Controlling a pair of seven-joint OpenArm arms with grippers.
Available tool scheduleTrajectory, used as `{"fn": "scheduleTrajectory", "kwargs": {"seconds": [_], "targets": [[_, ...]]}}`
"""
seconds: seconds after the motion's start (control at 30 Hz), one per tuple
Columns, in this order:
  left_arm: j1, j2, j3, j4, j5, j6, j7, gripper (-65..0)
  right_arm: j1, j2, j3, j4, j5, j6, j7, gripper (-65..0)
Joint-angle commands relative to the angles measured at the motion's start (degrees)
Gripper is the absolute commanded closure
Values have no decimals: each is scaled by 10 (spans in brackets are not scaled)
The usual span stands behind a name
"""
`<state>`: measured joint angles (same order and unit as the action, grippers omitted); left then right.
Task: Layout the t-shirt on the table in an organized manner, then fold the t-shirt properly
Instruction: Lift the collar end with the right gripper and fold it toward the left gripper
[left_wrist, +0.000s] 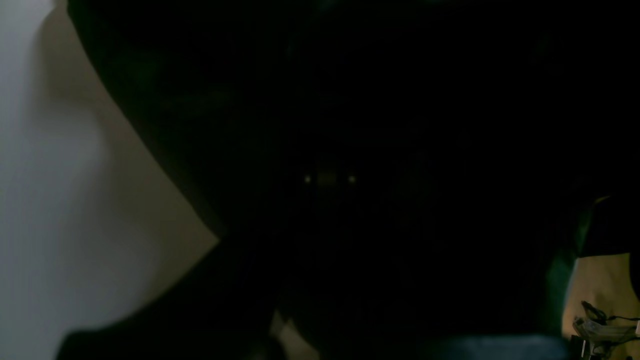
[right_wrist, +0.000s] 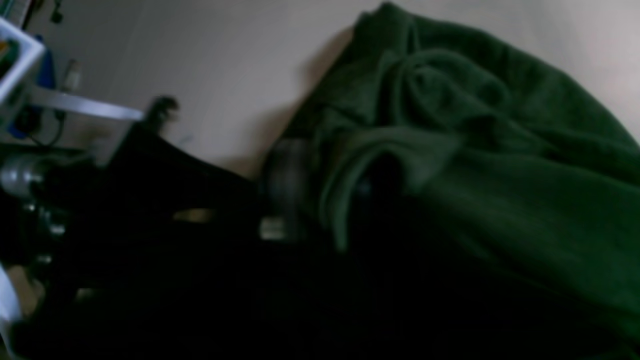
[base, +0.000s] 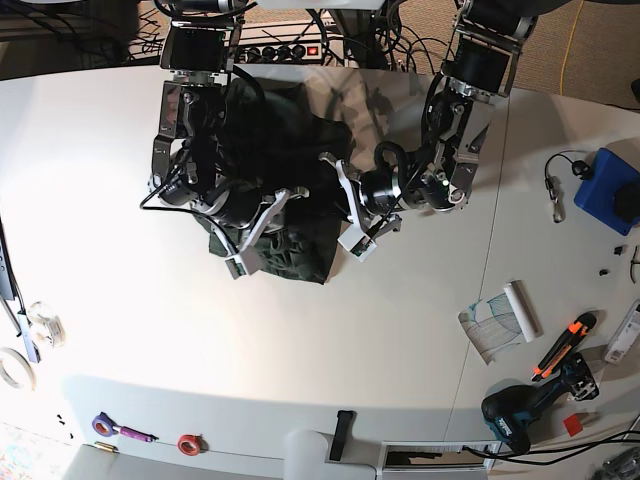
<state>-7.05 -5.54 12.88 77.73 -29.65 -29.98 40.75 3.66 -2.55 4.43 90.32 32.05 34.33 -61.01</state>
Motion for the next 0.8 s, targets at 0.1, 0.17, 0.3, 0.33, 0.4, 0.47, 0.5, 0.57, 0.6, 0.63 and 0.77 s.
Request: {"fn": "scheduleTrajectory", "kwargs": {"seconds": [0.1, 0.17, 0.3, 0.33, 0.4, 0.47, 0.5, 0.57, 0.6, 0.63, 0.77], "targets": [[7, -2, 1, 0, 24, 4, 37, 0, 13, 0, -1, 10, 55, 4, 12, -317], [7, -2, 1, 0, 24, 4, 38, 0, 18, 0, -1, 17, 79, 10, 6, -317], [7, -2, 1, 0, 24, 4, 38, 0, 29, 0, -1, 62, 93, 13, -10, -317], [7, -2, 1, 0, 24, 4, 38, 0, 29, 0, -1, 81, 93, 13, -10, -317], [7, -2, 1, 0, 24, 4, 37, 0, 28, 0, -1, 120, 93, 13, -18, -317], [7, -2, 1, 0, 24, 4, 37, 0, 28, 0, -1, 160, 93, 12, -32, -317], [7, -2, 1, 0, 24, 4, 37, 0, 28, 0, 0, 180, 93, 12, -38, -317], [7, -2, 1, 0, 24, 4, 37, 0, 26, 0, 3, 215, 89, 11, -45, -317], [7, -2, 1, 0, 24, 4, 38, 0, 24, 0, 6, 228, 81, 10, -45, -317], [7, -2, 1, 0, 24, 4, 38, 0, 20, 0, 7, 238, 71, 6, -44, -317], [7, -2, 1, 0, 24, 4, 38, 0, 9, 0, 13, 244, 34, -10, -44, -317]]}}
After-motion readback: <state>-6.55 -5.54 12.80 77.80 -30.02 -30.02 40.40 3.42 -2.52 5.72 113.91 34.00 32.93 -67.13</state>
